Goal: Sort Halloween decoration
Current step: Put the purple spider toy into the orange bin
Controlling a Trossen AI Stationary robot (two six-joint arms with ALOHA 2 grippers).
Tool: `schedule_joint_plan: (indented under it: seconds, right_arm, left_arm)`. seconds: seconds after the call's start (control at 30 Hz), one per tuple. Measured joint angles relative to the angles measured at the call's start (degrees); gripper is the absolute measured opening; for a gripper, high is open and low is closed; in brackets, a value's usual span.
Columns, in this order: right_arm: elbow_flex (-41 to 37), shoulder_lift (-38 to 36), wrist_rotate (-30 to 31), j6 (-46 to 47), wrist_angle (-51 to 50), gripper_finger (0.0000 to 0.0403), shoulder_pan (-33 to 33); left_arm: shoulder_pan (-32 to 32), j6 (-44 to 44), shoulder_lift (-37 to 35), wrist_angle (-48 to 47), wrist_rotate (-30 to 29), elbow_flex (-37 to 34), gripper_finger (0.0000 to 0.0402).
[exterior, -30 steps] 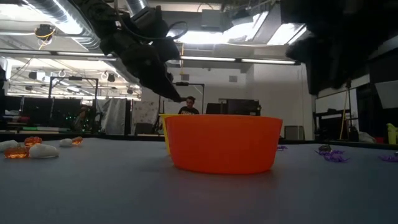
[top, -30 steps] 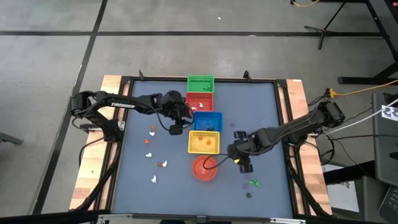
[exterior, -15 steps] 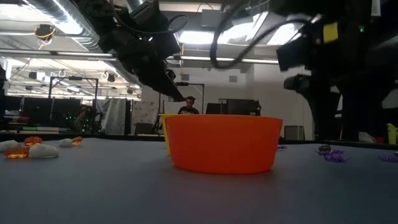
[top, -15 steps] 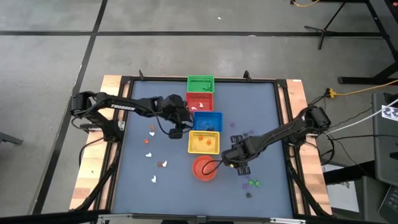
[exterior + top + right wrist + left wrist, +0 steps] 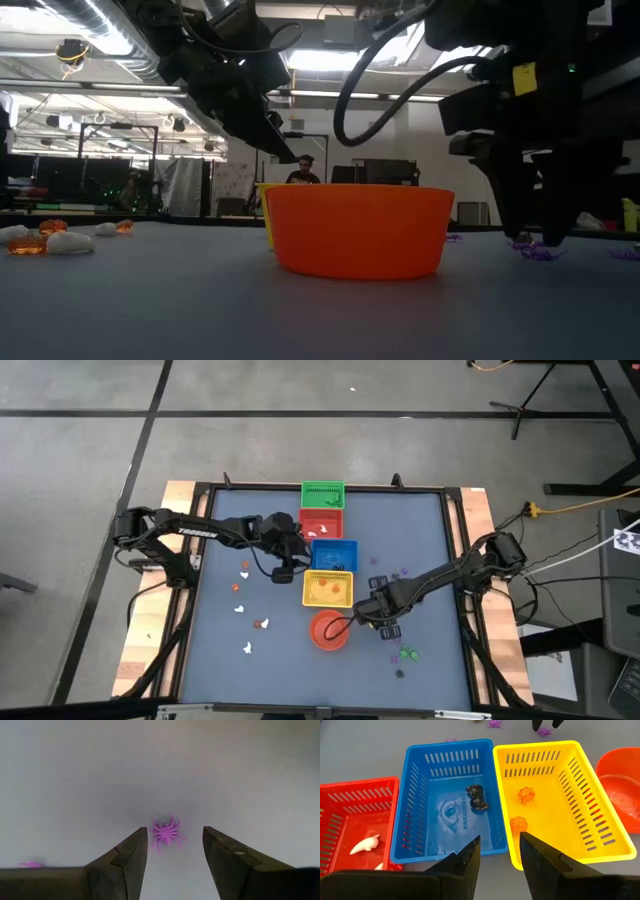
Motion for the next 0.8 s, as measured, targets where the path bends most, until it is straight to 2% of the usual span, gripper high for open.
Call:
schedule_joint_plan:
  seconds: [0.23,0.47,0.8]
  right_arm:
    - [-0.23,-0.01,-1.76,-0.07,0.97,0.0188,0.11]
    - [-5.07,-0.37,-2.11,-0.08,6.07,0.0188,0.09]
    - [-5.44,-0.31,-3.06,-0.60,6.86,0.0183,0.09]
  left_arm:
    - [0.00,0.00,0.00,0.00,-0.01,0.00,0.0121]
    - [0.00,0.00,0.00,0.00,0.00,0.00,0.0121]
    - [0.00,0.00,0.01,0.00,0.00,0.00,0.0121]
